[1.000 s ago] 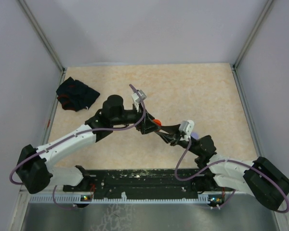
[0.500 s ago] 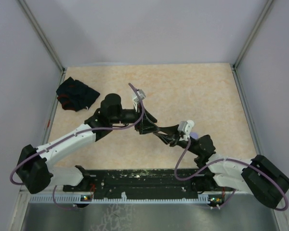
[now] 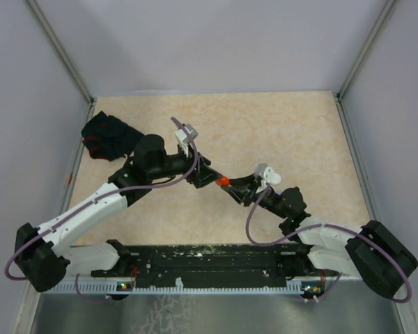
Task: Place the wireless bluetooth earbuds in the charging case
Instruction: Close the charging case, then place the charging case at the center of the board.
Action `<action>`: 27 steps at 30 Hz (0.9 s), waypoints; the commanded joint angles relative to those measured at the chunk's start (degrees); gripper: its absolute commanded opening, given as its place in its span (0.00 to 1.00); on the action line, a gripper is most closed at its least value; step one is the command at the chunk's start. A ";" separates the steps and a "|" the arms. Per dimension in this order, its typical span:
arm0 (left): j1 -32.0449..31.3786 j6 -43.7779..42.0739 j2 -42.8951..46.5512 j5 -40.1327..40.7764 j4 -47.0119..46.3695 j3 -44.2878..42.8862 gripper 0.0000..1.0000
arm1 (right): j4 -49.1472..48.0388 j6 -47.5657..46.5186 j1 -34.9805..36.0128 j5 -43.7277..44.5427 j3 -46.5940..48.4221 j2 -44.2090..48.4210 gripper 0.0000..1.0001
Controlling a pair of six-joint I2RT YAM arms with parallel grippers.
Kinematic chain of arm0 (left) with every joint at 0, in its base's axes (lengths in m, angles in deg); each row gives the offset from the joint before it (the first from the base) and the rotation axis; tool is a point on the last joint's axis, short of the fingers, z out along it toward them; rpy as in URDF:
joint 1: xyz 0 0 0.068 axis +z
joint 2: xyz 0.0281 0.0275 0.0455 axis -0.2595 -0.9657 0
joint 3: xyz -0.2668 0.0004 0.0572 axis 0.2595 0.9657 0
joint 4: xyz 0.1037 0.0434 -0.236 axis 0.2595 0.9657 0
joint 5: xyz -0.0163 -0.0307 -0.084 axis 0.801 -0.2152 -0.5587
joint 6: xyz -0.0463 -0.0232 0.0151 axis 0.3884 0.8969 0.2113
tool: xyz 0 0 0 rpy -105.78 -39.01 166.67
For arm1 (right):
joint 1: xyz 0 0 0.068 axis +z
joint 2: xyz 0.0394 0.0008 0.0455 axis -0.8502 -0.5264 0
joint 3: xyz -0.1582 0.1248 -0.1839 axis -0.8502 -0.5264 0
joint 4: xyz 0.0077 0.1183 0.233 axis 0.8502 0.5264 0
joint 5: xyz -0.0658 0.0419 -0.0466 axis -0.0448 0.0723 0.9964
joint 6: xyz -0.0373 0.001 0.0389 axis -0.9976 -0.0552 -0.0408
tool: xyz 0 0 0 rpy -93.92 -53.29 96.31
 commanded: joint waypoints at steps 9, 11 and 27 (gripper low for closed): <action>1.82 -13.19 12.66 36.53 15.61 1.71 0.94 | 30.74 15.59 -7.45 5.07 13.14 1.13 0.00; 2.31 -13.97 14.02 39.32 16.06 3.06 0.97 | 37.19 18.39 -9.09 5.55 15.08 1.18 0.00; 14.50 -11.83 23.48 38.13 18.30 8.28 1.00 | 66.59 30.25 -25.69 11.79 15.64 3.53 0.00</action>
